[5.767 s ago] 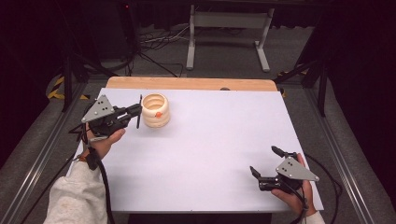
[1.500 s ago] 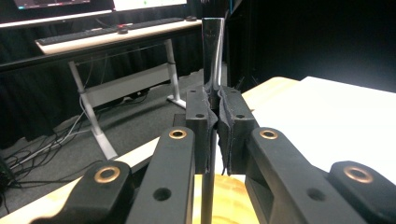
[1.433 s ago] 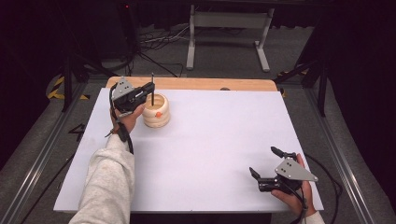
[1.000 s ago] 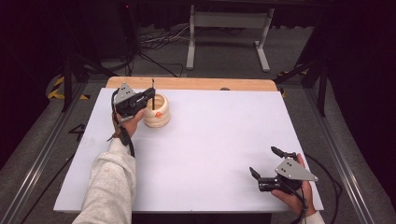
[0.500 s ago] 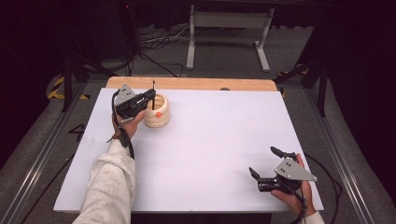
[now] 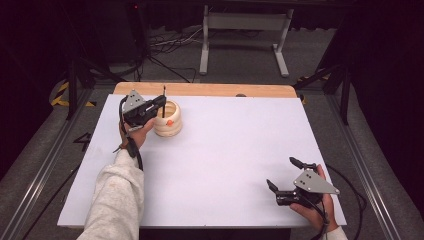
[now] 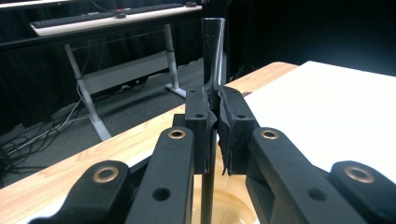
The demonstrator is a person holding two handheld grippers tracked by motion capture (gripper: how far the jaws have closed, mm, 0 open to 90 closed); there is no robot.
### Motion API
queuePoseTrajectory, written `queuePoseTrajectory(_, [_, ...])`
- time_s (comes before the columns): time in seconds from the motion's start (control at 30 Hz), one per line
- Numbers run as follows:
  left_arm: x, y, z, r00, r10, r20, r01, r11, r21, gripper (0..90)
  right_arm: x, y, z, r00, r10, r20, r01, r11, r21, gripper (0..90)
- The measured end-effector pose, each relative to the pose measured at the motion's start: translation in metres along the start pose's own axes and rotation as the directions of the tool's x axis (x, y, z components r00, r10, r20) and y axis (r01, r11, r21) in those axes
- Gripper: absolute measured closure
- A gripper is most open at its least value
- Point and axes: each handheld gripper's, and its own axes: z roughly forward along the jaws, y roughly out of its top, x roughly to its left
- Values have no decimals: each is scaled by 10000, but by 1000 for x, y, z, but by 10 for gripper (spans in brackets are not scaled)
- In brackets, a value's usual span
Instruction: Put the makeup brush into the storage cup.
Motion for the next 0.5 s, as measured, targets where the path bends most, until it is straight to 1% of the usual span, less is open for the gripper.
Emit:
queuePoseTrajectory(0.1, [0, 0, 0, 10000, 39, 18, -39, 10000, 29, 826, 0, 0, 0, 10000, -4, -5, 4, 10000, 10, 28])
queuePoseTrajectory(0.23, [0, 1, -1, 9999, 89, -52, -89, 10000, -15, 798, 0, 0, 0, 10000, -9, 11, 9, 10000, 28, 27])
queuePoseTrajectory(0.3, [-1, 2, -2, 9999, 100, -49, -100, 9999, 3, 765, 0, 0, 0, 10000, -9, 23, 9, 10000, 32, 27])
queuePoseTrajectory(0.37, [-2, 3, -4, 9994, 313, -116, -312, 9995, 76, 749, 0, 0, 0, 10000, -6, 1, 6, 10000, 14, 27])
queuePoseTrajectory(0.5, [-3, 3, -7, 9990, 400, -184, -397, 9991, 153, 699, 0, 0, 0, 10000, -6, 0, 6, 10000, 32, 27])
